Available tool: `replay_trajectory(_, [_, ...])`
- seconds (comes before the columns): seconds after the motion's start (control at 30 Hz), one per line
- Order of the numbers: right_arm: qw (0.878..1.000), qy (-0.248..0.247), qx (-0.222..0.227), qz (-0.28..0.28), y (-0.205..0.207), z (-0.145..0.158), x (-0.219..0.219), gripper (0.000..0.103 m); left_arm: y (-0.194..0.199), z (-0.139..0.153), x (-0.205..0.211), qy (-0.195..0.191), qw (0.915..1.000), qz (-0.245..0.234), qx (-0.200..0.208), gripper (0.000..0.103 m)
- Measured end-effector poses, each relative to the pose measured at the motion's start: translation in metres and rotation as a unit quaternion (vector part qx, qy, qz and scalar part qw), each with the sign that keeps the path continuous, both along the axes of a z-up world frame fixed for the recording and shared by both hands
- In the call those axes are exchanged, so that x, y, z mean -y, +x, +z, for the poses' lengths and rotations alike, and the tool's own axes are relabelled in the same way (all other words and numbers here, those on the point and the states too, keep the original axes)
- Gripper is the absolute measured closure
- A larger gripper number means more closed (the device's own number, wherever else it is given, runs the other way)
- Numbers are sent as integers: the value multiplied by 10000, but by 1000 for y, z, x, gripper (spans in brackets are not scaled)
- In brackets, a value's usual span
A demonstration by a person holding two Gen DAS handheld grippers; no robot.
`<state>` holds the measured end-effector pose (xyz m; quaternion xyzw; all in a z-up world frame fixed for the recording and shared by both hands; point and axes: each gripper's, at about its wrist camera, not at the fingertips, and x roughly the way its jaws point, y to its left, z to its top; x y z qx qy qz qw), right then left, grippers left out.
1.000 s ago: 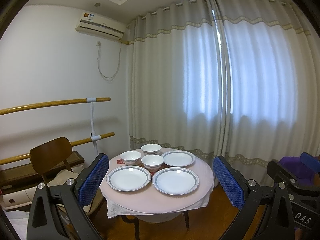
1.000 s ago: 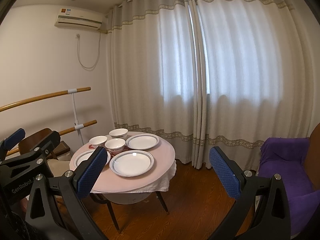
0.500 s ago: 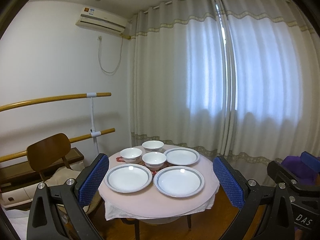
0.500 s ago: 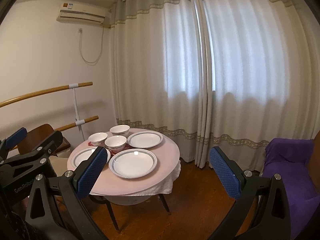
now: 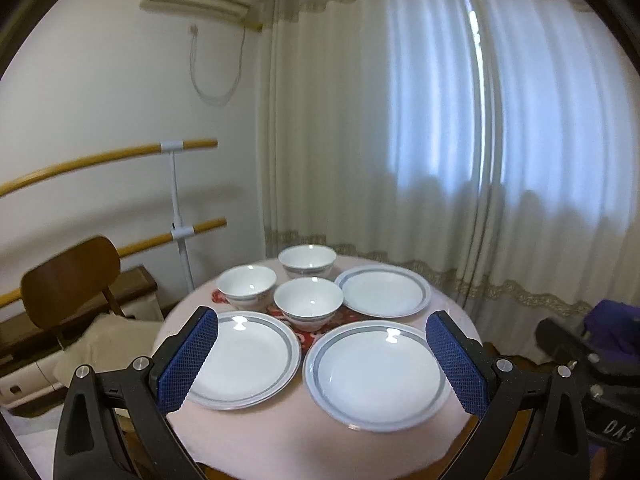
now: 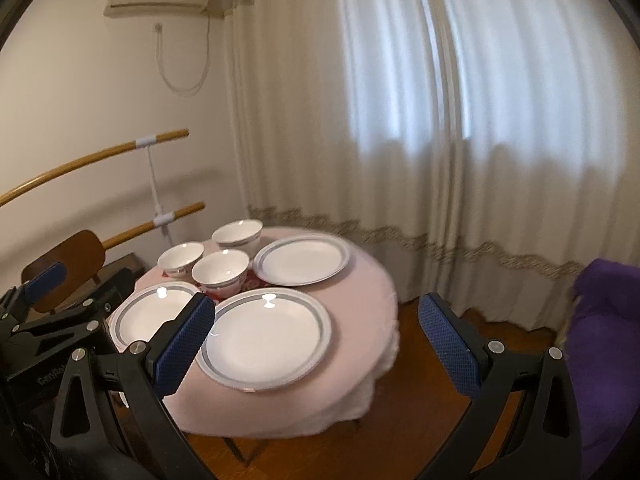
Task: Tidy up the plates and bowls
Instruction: 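Move both tools down toward the grey-rimmed plates on the table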
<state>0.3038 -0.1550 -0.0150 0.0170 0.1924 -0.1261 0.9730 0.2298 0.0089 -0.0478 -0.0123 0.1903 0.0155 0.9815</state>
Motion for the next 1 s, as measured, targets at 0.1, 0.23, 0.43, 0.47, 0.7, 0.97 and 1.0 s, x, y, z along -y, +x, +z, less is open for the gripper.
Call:
replay_trajectory(0.1, [9991,79,-425,45,36,6,13,1,35,20,3,10,9996,54,-285,1])
replay_trajectory(0.23, [9964,152,-822,134,66,40,20,1,70,58,10,43,9973,180,-708,2])
replay_trajectory(0.43, [9880,-180,-1502,321,88,73,27,1,110,96,11,-62,9809,24,-1942,2])
replay_trajectory(0.47, [9855,-161,-1652,350,91,74,30,1,114,97,8,-100,9765,121,-2148,2])
replay_trajectory(0.7, [9657,159,-2534,540,121,40,53,3,139,69,-10,-632,9365,741,-3368,21])
replay_trajectory(0.97, [9358,673,-3420,535,167,-28,68,9,199,24,-17,-1030,9126,714,-3893,26])
replay_trajectory(1.0, [9330,717,-3488,527,171,-34,69,10,207,19,-18,-1076,9098,724,-3942,26])
